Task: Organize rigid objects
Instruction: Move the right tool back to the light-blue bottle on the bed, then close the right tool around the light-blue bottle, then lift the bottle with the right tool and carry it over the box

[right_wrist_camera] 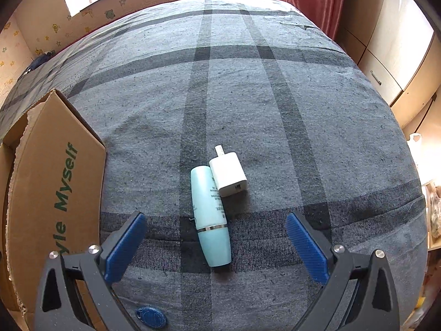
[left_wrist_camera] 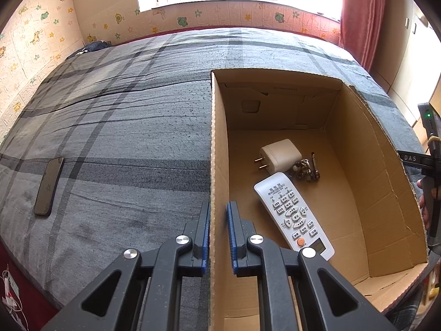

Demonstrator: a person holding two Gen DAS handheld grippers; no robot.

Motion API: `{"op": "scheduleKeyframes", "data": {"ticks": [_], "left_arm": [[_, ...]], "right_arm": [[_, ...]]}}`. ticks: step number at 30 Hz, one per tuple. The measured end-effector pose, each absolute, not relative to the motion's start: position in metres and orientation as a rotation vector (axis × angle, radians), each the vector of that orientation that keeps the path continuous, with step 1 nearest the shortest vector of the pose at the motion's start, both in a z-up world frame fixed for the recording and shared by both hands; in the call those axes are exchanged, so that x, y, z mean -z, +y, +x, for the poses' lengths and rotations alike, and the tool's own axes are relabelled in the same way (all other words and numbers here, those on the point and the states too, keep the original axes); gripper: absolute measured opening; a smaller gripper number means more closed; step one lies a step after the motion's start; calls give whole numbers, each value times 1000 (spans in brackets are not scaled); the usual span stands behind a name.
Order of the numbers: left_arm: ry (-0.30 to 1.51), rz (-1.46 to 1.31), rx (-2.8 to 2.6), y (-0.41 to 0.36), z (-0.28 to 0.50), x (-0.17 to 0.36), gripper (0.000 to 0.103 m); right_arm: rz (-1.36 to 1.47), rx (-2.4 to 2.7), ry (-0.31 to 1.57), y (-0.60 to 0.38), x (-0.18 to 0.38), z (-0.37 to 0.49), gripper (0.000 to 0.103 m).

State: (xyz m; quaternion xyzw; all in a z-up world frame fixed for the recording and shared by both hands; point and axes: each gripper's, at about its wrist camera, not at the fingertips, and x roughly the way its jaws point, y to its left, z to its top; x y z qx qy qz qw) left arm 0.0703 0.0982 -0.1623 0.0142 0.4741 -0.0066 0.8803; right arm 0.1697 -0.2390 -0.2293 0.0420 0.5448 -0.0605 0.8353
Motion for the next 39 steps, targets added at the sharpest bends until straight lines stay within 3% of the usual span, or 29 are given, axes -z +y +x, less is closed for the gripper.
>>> {"op": "scheduleKeyframes", "data": {"ticks": [5,11,12,15,39], "left_arm": [[989,34,11,97,71,162,12],[988,30,11,97,71,162,12],[988,30,12,97,70,162,12],[988,31,12,97,70,162,12],[987,33,12,96,71,160,12]], "right_arm": [[107,135,1169,-242,241,173,100],[73,112,1184,-235,248,177,77],[64,110,1185,-233,248,177,72],[62,105,1180,-230,248,177,28],[157,62,1118,-215,182,136,28]]}}
